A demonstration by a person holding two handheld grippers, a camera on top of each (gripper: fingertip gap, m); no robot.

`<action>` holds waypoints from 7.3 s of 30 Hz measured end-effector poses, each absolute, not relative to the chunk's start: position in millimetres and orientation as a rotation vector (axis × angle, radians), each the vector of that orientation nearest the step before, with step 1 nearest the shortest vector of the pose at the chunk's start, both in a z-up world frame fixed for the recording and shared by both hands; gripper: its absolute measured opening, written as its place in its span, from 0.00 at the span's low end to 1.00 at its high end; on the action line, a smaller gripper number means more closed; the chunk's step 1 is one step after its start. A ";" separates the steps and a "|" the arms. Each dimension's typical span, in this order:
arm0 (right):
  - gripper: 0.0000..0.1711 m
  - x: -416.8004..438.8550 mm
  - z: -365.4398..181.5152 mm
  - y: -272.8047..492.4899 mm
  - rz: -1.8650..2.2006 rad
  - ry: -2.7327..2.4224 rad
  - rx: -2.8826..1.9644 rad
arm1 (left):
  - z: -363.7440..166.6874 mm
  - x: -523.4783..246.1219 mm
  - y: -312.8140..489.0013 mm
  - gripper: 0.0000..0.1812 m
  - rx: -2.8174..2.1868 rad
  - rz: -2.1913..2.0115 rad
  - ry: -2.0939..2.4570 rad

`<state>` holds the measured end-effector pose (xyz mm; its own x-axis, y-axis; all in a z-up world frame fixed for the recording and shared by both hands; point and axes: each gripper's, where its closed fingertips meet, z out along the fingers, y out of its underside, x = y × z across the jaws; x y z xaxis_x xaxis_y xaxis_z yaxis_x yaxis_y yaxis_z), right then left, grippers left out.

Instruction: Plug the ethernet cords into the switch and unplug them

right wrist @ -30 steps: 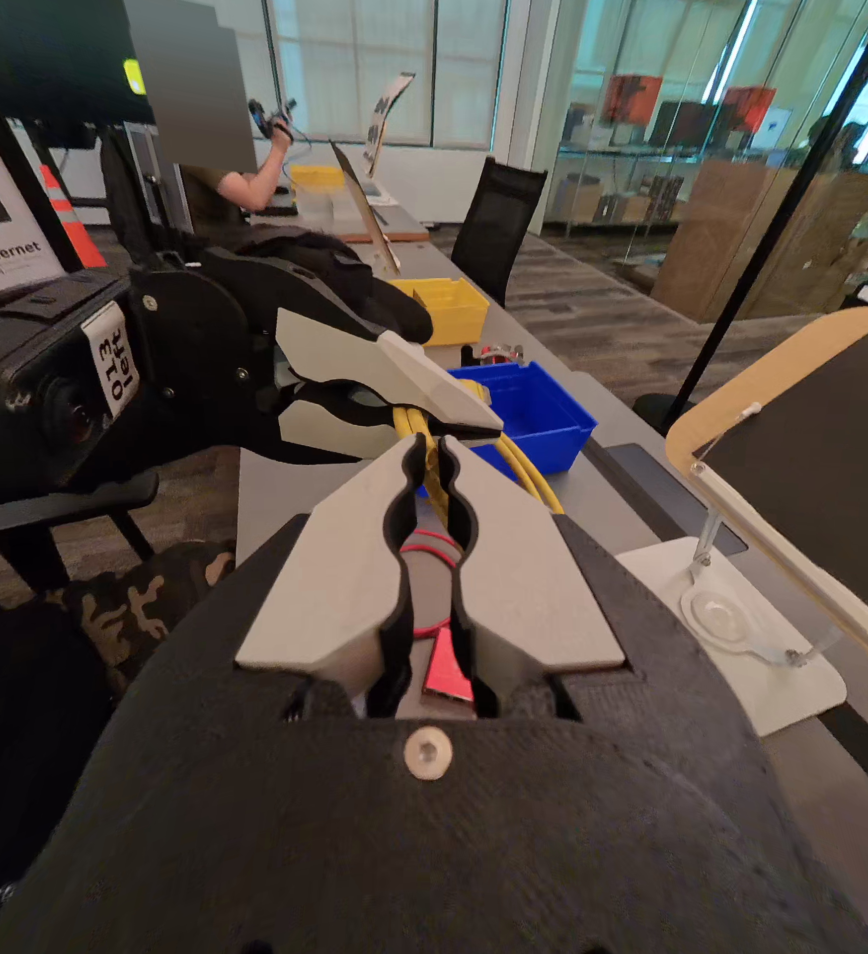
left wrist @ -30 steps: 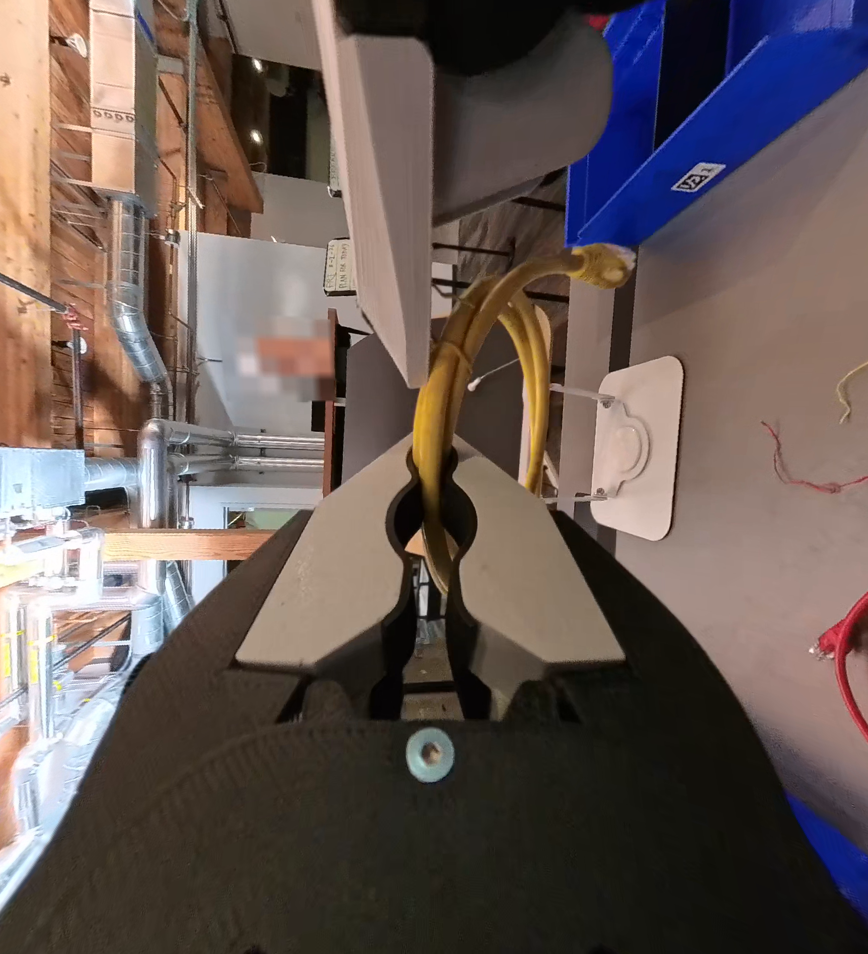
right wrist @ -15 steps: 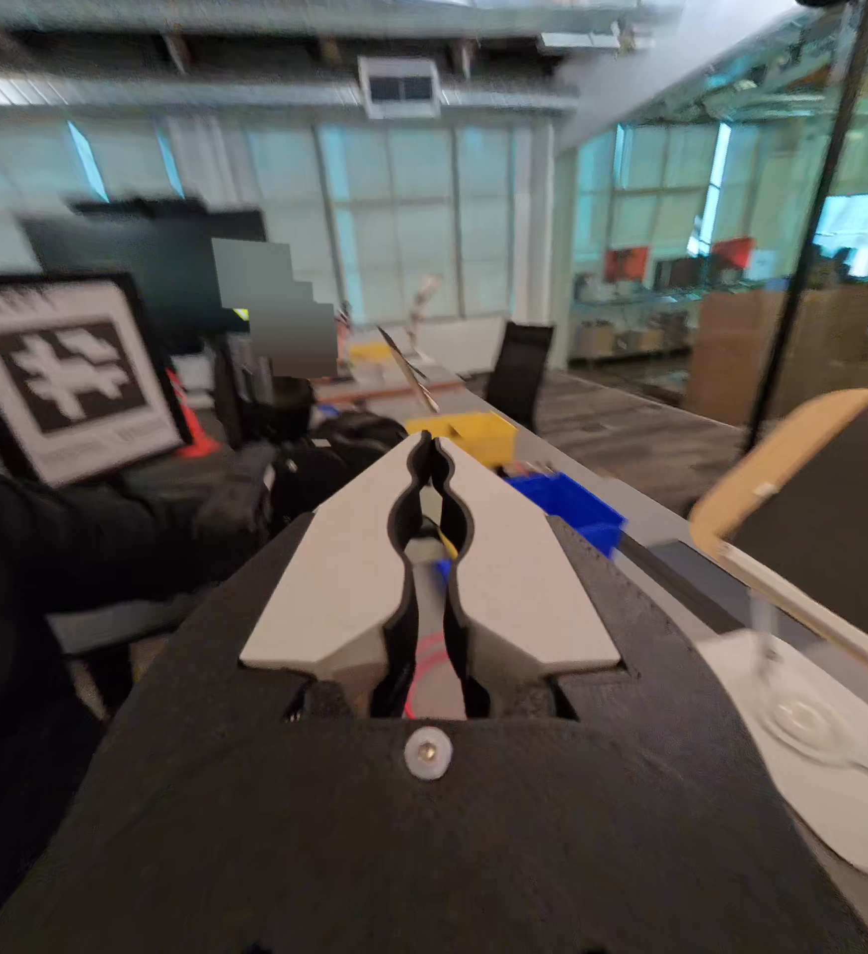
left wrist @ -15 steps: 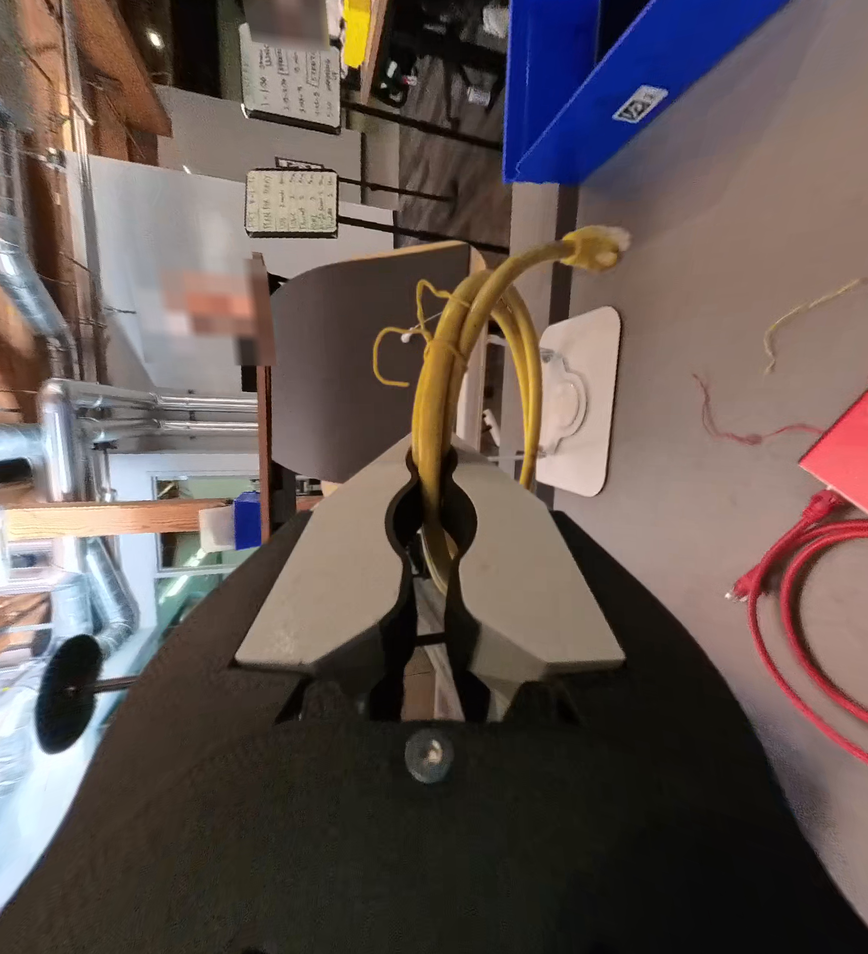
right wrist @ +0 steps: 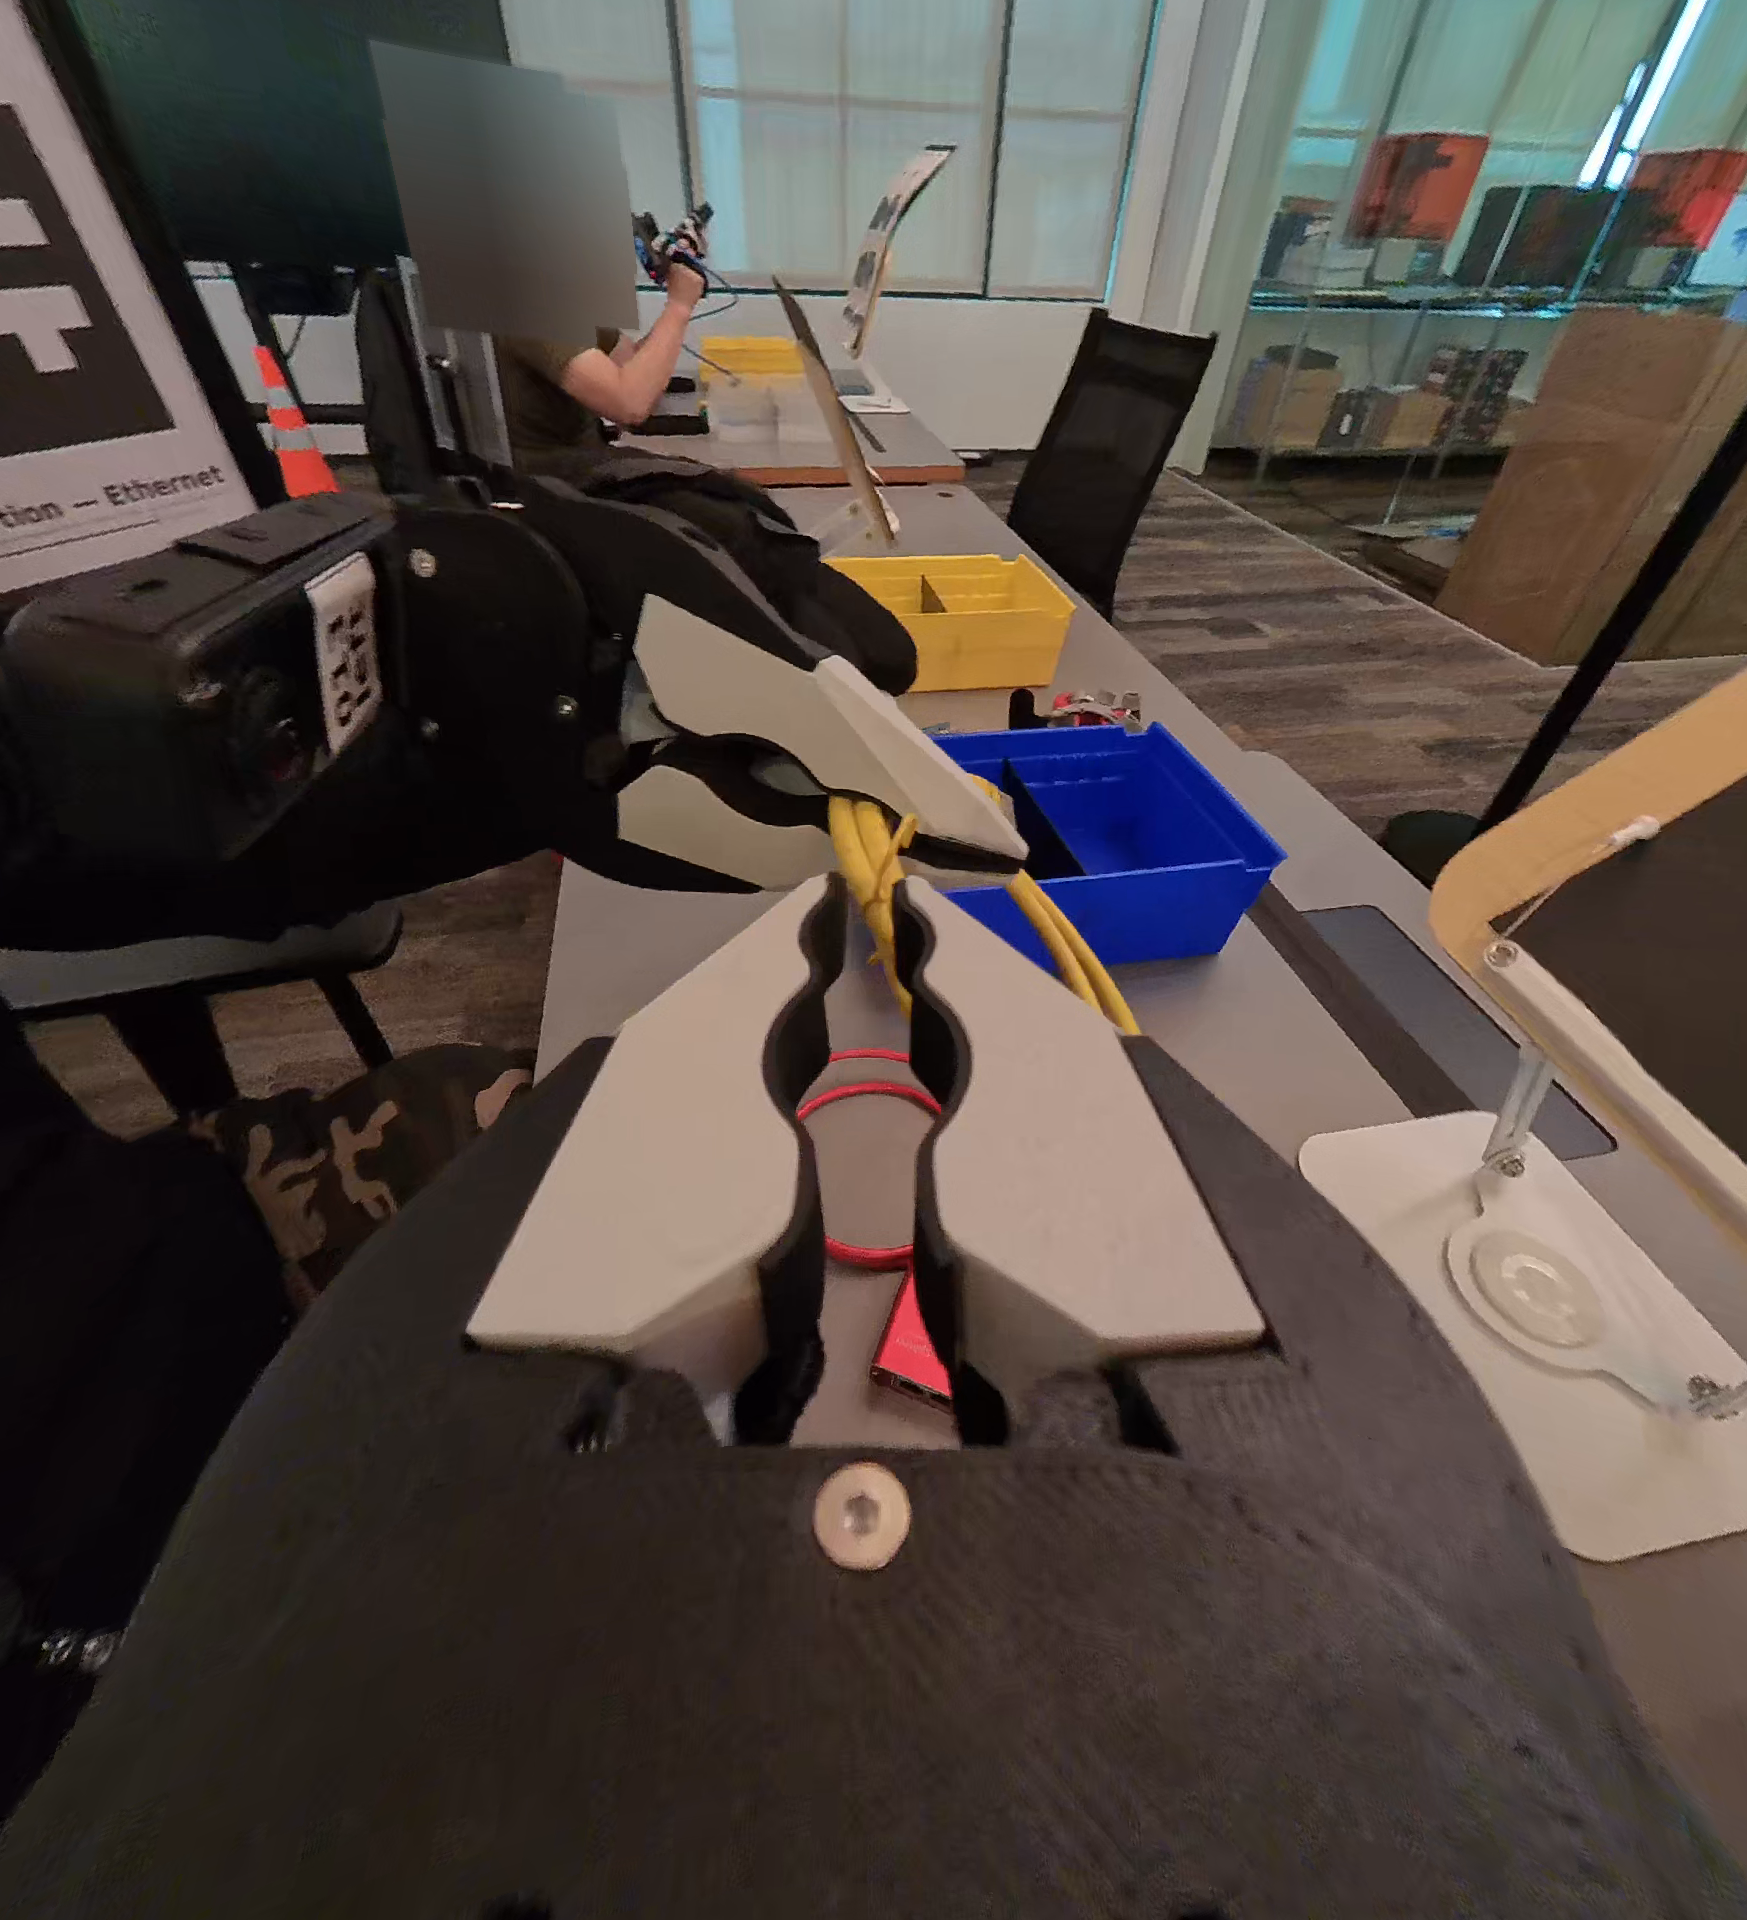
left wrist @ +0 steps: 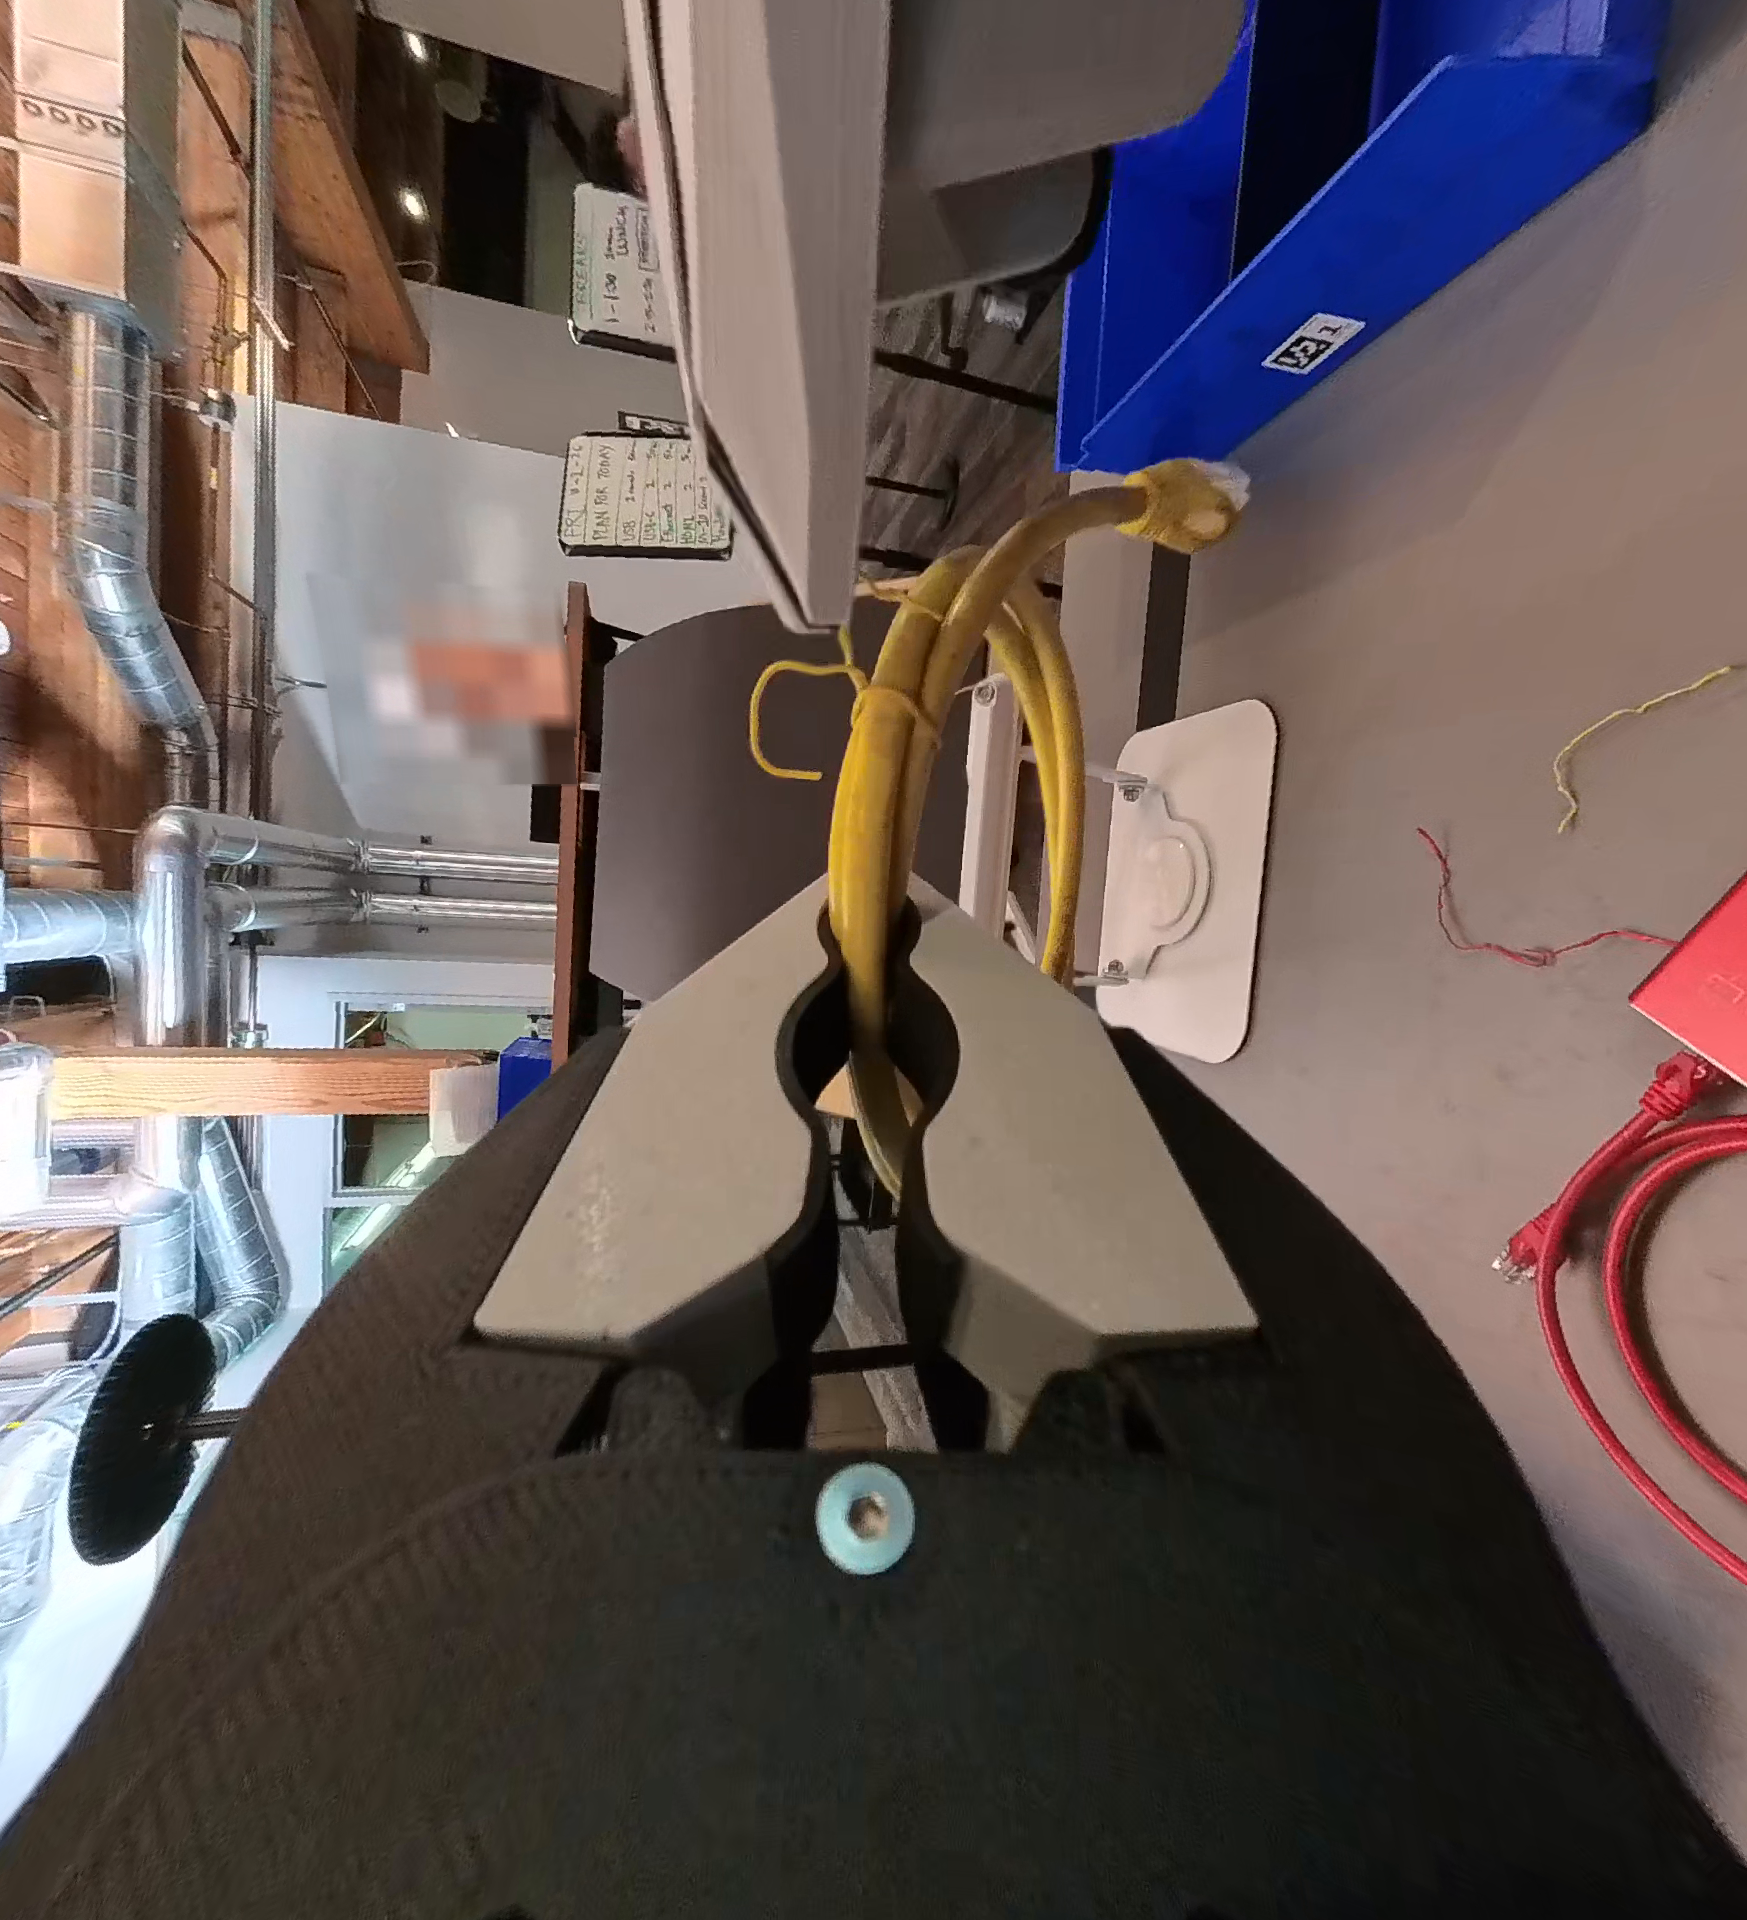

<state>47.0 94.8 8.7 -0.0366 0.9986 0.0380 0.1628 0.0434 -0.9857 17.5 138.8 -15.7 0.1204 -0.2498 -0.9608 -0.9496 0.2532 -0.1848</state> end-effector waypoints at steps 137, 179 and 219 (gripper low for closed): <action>0.00 83.6 -32.6 128.3 0.775 -1.531 -1.348 | -44.0 -118.6 178.3 0.00 -1.786 0.233 0.796; 0.32 57.0 -130.6 231.1 1.208 -1.025 -1.644 | -164.2 -66.5 186.1 0.00 -2.088 -0.048 0.959; 0.29 101.5 -77.0 180.5 0.768 -1.435 -1.590 | -107.1 -6.7 145.2 0.03 -1.828 -0.860 1.099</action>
